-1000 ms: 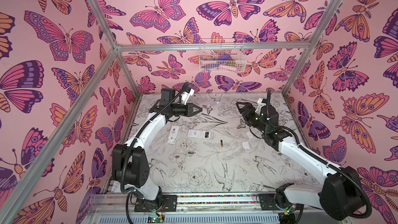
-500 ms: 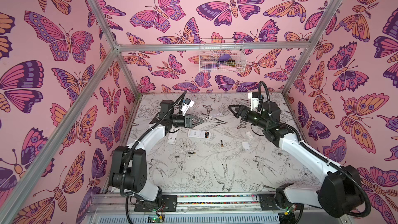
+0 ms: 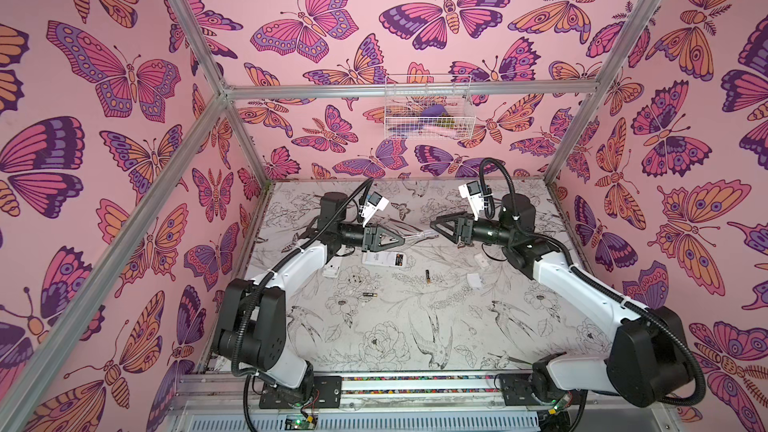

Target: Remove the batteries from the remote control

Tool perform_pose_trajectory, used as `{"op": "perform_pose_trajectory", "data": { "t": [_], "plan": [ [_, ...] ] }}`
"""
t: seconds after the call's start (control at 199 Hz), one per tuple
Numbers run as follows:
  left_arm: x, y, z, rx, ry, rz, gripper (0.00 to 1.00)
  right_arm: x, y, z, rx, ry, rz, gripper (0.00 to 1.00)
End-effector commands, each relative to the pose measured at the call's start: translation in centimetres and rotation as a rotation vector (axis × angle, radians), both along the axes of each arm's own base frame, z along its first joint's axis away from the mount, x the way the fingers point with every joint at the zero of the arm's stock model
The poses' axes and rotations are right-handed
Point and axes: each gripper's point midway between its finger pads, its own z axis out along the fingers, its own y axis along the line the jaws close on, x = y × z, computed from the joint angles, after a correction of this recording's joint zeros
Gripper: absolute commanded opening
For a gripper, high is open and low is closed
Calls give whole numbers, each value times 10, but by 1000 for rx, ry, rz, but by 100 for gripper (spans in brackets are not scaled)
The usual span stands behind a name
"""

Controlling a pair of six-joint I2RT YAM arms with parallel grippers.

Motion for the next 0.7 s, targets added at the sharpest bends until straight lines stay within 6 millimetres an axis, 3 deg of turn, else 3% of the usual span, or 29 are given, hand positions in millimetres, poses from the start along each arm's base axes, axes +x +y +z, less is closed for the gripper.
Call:
{"op": "perform_pose_trajectory", "data": {
  "t": [0.0, 0.145, 0.246, 0.411, 0.572, 0.622, 0.697],
  "plan": [
    [-4, -3, 14, -40, -26, -59, 0, -18, 18, 11, 29, -102, 137, 72],
    [-7, -9, 20, -46, -34, -79, 0, -25, 28, 3, 40, -120, 189, 70],
    [-9, -9, 25, -54, -26, -97, 0, -26, 35, 6, 67, -107, 219, 63],
    [-10, -12, 24, -53, -46, -95, 0, -41, 49, 2, 83, -126, 306, 62],
    [-6, -15, 23, -44, -31, -87, 0, -47, 54, -1, 83, -122, 332, 53],
    [-8, -16, 21, -44, -34, -91, 0, -47, 55, -3, 81, -116, 340, 44],
    [-7, -14, 20, -42, -26, -84, 0, -46, 56, -3, 78, -103, 355, 16]
  ]
}}
